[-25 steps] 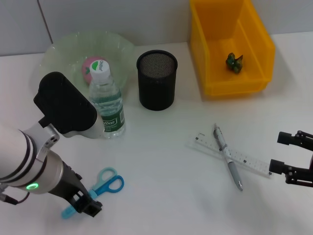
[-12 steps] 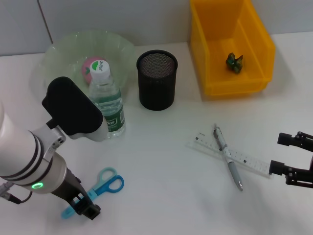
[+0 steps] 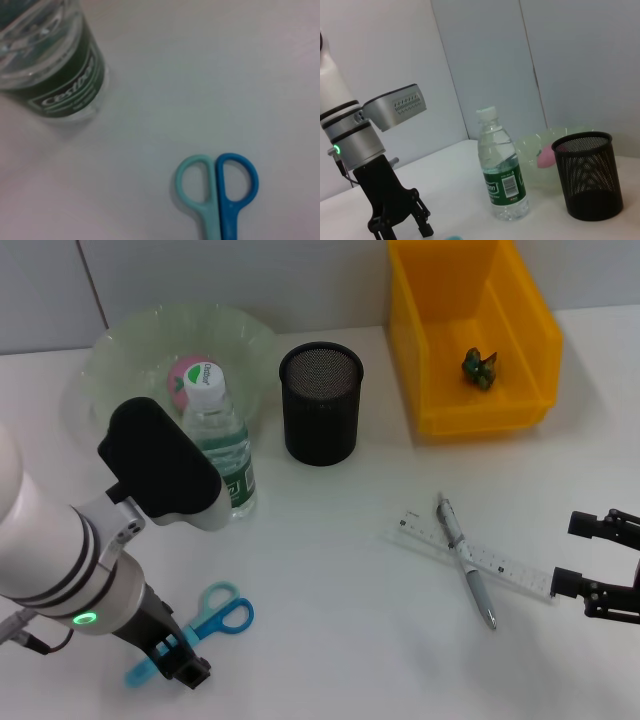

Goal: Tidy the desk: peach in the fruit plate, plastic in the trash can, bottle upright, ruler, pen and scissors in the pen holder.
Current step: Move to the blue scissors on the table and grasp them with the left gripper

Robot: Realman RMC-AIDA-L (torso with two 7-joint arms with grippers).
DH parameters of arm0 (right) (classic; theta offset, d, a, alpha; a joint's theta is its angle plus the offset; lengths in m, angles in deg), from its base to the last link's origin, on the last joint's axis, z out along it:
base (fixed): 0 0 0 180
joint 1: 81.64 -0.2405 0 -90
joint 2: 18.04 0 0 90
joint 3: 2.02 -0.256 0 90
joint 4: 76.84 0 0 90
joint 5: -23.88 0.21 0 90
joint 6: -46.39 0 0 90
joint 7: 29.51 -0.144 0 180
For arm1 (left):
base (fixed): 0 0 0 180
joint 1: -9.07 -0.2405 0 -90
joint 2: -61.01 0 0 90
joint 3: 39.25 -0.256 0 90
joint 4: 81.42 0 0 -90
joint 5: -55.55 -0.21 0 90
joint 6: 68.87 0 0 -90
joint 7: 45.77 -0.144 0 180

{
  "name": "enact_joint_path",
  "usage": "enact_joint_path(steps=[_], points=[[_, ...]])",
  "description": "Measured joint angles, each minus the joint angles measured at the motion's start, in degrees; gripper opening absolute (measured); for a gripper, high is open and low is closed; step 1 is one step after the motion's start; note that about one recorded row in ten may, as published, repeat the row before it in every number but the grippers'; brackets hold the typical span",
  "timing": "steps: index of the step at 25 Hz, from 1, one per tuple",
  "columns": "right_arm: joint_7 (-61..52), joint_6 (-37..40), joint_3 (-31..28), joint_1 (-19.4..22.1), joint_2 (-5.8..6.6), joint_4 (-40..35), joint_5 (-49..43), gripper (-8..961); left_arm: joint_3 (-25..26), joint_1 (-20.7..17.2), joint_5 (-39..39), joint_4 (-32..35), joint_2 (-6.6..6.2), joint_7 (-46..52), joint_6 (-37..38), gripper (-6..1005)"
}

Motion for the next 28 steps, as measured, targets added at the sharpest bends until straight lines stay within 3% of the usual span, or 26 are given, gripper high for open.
enact_joint_path(steps=[11,14,28], points=[[0.0,-0.1,-0.33,0.0,0.0,0.0,-0.7,772,-1.06,0.75,0.04,-0.13,0.09,0.73,0.01,740],[0.0,-0.1,-0.33,0.0,0.0,0.0,-0.71,772,-1.26,0.93,-0.01,-0.13,0.09,0.8,0.06,638],[0.0,-0.09,-0.31,0.0,0.0,0.0,-0.71,769,-0.84,1.55,0.02,-0.67,0.16,1.2,0.49,594]])
